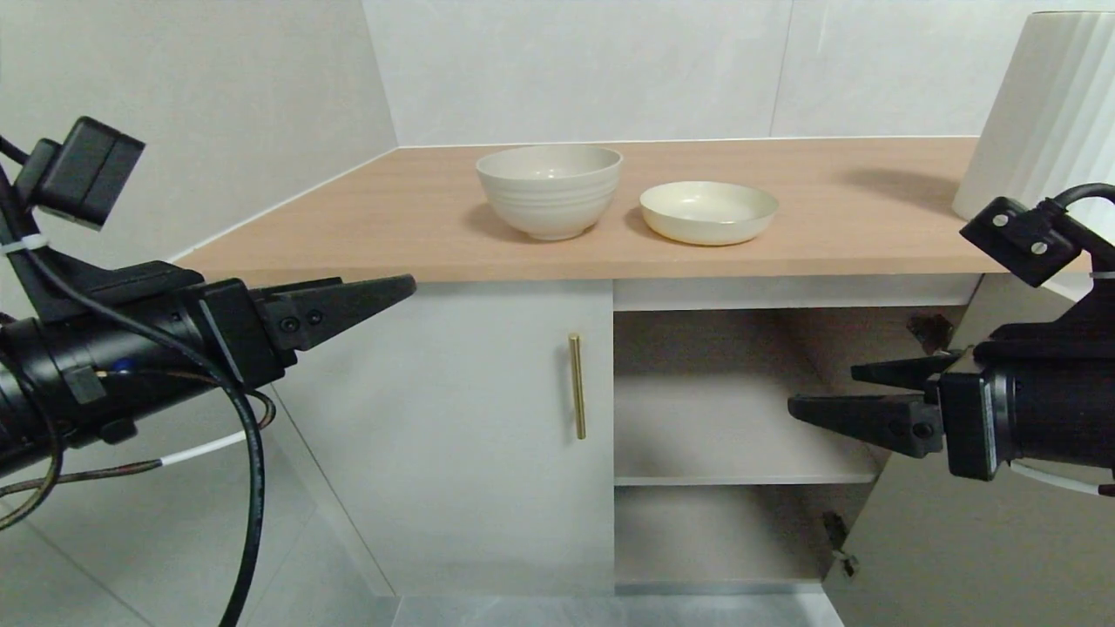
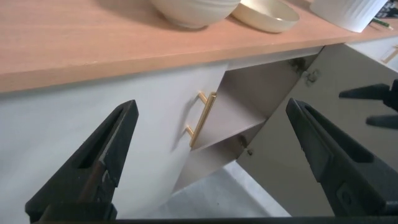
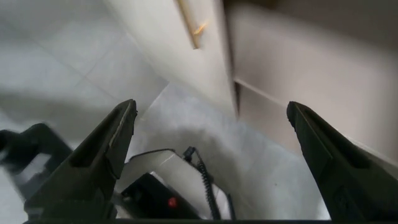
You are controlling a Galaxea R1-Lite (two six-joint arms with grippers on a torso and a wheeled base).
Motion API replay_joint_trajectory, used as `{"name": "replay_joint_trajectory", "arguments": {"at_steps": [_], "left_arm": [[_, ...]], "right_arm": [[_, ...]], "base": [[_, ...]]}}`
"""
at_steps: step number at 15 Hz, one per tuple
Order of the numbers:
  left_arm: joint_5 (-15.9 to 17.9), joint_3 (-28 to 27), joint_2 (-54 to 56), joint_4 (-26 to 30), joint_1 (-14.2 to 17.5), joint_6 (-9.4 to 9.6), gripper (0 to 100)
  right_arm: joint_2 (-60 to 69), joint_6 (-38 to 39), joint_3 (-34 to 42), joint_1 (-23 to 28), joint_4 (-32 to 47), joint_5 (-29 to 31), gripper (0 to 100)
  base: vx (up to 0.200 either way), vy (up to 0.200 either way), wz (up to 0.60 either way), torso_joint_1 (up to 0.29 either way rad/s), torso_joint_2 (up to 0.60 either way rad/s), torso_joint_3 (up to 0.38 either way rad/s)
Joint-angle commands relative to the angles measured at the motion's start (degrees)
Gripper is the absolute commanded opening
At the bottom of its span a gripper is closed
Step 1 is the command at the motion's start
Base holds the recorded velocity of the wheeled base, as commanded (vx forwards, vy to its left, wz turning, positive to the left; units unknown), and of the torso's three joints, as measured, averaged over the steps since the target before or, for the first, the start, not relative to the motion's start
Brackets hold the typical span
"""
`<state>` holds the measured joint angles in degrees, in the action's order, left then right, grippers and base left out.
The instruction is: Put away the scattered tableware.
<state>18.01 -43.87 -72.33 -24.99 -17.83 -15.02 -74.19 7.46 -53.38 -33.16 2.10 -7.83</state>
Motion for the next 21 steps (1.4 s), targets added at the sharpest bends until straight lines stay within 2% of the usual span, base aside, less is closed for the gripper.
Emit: {"name": "replay_joint_trajectory", "arguments": {"at_steps": [1,18,20,21], "left_arm": [[0.01,0.02,-0.8,-0.06,-0.01,-0.1,100],[-0.34,0.02,-2.12,0.56,-0.18,0.17,100],[-0.34,-3.67,-3.87,2.4,-0.53,0.34,100],[-0.34,-7.37,-5.63,5.48,-0.53,0.34,100]], "right_arm": [[-0.16,-0.08,0.3,0.64,-0.08,0.0,100],[-1.39,-1.04,0.56,0.9,-0.16,-0.44,100],[-4.82,-5.26,-1.9,0.9,-2.36,-0.35,100],[-8.69,-3.95,-4.8,1.08,-1.57,1.67,100]], "base": [[0.0,0.0,0.0,0.036,-0.24,-0.207],[0.0,0.0,0.0,0.144,-0.41,-0.273],[0.0,0.0,0.0,0.018,-0.04,-0.025],[0.0,0.0,0.0,0.0,0.0,0.0]]}}
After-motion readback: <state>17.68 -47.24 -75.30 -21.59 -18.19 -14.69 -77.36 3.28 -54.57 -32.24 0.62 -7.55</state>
